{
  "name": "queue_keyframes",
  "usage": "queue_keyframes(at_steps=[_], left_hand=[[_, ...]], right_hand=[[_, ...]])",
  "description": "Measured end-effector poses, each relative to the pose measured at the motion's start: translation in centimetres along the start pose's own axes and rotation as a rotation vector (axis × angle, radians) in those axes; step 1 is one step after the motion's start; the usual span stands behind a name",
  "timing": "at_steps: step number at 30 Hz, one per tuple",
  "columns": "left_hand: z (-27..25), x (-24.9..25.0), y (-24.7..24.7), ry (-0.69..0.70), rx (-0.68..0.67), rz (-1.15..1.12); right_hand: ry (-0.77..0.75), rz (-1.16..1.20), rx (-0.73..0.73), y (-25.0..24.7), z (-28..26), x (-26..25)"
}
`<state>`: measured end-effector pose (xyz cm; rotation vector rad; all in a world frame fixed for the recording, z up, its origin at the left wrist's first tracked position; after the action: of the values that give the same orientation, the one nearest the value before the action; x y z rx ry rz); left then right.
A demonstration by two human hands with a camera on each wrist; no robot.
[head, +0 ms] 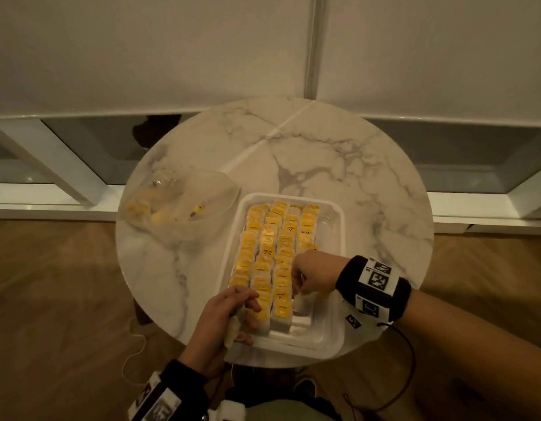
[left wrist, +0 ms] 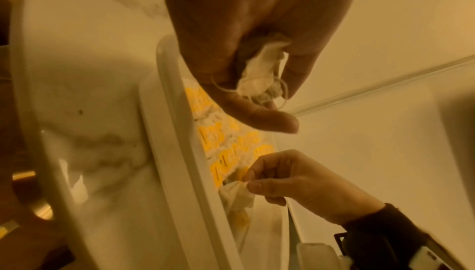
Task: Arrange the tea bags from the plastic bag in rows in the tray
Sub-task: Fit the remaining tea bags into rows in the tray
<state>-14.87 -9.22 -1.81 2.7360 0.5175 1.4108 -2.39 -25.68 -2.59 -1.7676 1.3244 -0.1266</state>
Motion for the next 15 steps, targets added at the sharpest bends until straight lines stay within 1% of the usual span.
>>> queue_keyframes(at_steps=[3, 7, 12, 15], left_hand=[[0.4, 0.3, -1.2, 0.017, -0.015, 0.018], [0.8, 0.5, -2.1, 0.017, -0.037, 0.028], [1.0, 0.6, -2.7, 0.032, -0.074, 0.046], [1.2, 0.7, -2.8, 0.044, -0.089, 0.064]], right_hand=[[0.024, -0.087, 0.066, -0.1, 0.5, -0.1], [0.078, -0.115, 0.122, 0.0, 0.6, -0.3], [0.131, -0.105, 0.216, 0.2, 0.5, -0.3], [0.122, -0.045, 0.254, -0.1, 0.3, -0.4]])
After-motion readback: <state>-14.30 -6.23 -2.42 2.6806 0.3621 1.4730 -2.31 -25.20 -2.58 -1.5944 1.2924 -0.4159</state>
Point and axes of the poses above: each hand's wrist, its own z-axis towards the middle knuckle, its own y-axis out of the palm, x = y × z, the point moved 3 cm from there along z, towards the middle knuckle, and after that the axes turned 3 degrees about x, right-handed, at the moved point
